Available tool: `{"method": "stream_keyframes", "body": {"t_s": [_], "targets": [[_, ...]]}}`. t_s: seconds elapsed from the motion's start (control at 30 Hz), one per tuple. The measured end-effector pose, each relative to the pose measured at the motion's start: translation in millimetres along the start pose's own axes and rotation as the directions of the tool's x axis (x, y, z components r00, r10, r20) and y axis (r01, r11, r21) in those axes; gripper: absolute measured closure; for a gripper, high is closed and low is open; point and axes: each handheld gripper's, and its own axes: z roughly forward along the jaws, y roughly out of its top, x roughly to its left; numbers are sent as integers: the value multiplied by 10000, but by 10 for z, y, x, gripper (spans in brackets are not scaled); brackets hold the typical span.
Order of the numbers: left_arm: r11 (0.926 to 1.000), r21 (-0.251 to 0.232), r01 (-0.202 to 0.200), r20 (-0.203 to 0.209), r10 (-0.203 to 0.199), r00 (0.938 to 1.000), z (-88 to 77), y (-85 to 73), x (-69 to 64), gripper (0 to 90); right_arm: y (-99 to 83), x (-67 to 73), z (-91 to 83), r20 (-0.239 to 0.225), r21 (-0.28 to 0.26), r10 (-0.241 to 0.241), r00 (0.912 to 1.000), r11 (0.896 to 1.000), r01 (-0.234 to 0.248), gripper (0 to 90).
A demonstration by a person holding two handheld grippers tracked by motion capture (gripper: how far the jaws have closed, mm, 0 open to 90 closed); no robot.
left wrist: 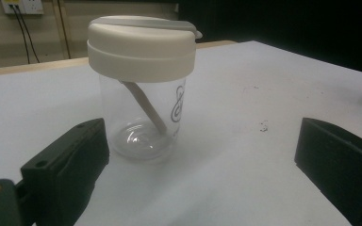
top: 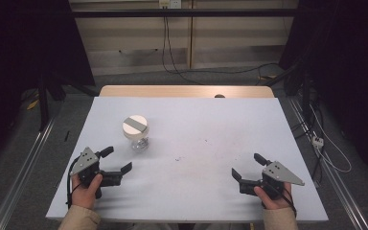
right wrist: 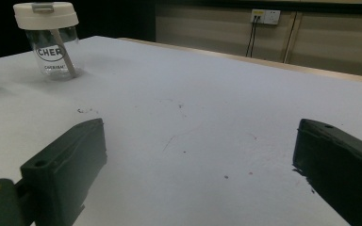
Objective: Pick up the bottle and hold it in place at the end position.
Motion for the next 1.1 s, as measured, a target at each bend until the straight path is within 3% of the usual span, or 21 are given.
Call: {"method": "stream_keyframes", "body": {"t_s": [0.6,0.77,1.1], "targets": [[9994,8,346,-856,-344,9957,147,68,48,31,-2,-17,18,127,-47,119,9998,9999,-118,32],[9985,8,544,-1295,-539,9901,203,98,78,32,-5,-23,15,163,-51,154,9997,9999,-153,33],[9982,465,381,-1448,-310,9890,323,104,96,33,4,-30,15,222,-120,149,9996,9998,-146,33]]}}
